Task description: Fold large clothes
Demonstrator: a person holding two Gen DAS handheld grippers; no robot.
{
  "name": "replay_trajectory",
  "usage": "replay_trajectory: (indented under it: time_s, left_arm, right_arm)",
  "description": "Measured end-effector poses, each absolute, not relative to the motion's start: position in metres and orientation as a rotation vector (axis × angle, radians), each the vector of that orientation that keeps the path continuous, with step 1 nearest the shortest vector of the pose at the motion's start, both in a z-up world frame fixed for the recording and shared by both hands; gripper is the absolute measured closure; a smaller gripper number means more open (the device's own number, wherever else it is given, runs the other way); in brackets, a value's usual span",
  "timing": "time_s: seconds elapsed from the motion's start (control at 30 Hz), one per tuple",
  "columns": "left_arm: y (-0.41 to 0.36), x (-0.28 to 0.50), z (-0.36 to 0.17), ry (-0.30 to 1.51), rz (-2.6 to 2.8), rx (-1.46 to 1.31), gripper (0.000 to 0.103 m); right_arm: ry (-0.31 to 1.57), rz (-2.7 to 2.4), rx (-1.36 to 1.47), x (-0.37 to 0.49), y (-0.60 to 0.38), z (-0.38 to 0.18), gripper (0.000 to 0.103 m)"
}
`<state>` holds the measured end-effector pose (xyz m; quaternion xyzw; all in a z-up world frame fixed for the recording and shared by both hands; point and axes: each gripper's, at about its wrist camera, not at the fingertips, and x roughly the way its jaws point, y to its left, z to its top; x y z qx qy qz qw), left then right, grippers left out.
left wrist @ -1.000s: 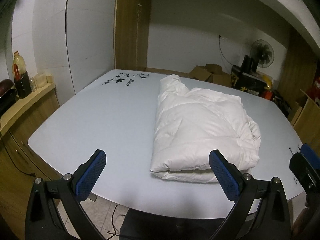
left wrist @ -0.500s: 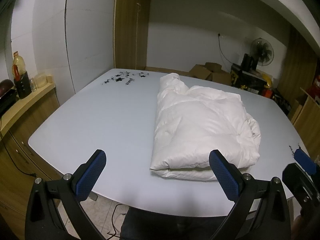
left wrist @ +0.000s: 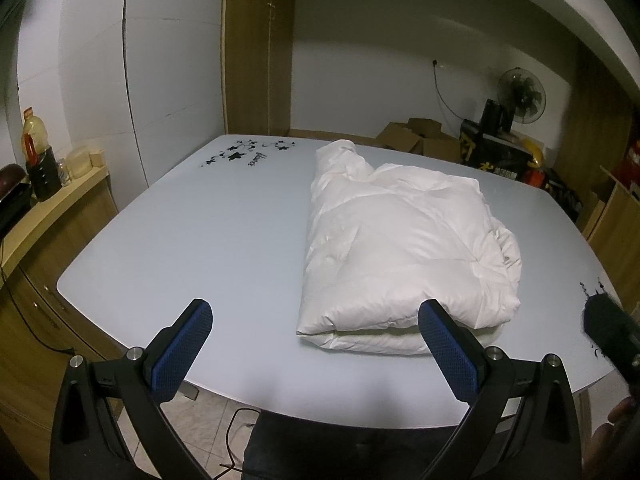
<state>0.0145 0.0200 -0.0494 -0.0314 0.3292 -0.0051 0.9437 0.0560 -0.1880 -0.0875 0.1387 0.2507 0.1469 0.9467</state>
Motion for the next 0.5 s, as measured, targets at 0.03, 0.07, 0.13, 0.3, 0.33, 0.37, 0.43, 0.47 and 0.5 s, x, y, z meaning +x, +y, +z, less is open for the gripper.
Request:
replay_trajectory:
  time_s: [0.03, 0.07, 0.13, 0.3, 0.33, 0.37, 0.43, 0.47, 0.5]
  left_arm:
    - [0.020, 0.014, -0.050, 0.671, -0.011, -0.065, 0.000]
    - [0.020, 0.015, -0.050, 0.672, -0.011, -0.064, 0.000]
    - [0.019, 0.014, -0.050, 0.672, -0.013, -0.060, 0.000]
    - [0.018, 0.014, -0.051, 0.676, -0.012, -0.056, 0.000]
    - [0.019, 0.014, -0.051, 0.677, -0.011, -0.057, 0.000]
    - [0.019, 0.014, -0.052, 0.677, -0.011, -0.058, 0.000]
    - [0.018, 0.015, -0.053, 0.683, -0.013, -0.055, 0.000]
    - [0.018, 0.016, -0.054, 0.686, -0.014, -0.053, 0.000]
    - [0.017, 0.016, -0.055, 0.691, -0.015, -0.049, 0.000]
  right_arm:
    - [0.524, 0.305, 0.269, 0.057, -0.186, -0.088, 0.007]
    - [0.536, 0.314, 0.259, 0.058, -0.184, -0.089, 0.010]
    - [0.550, 0.304, 0.224, 0.057, -0.178, -0.090, 0.010]
    - [0.506, 0.152, 0.137, 0.050, -0.173, -0.088, 0.008]
    - [0.496, 0.137, 0.130, 0.049, -0.173, -0.087, 0.008]
    - [0.494, 0.118, 0.122, 0.049, -0.174, -0.087, 0.008]
    - [0.496, 0.095, 0.109, 0.049, -0.174, -0.087, 0.008]
    - [0.499, 0.090, 0.107, 0.050, -0.174, -0.087, 0.008]
    - [0.504, 0.083, 0.106, 0.051, -0.174, -0.088, 0.008]
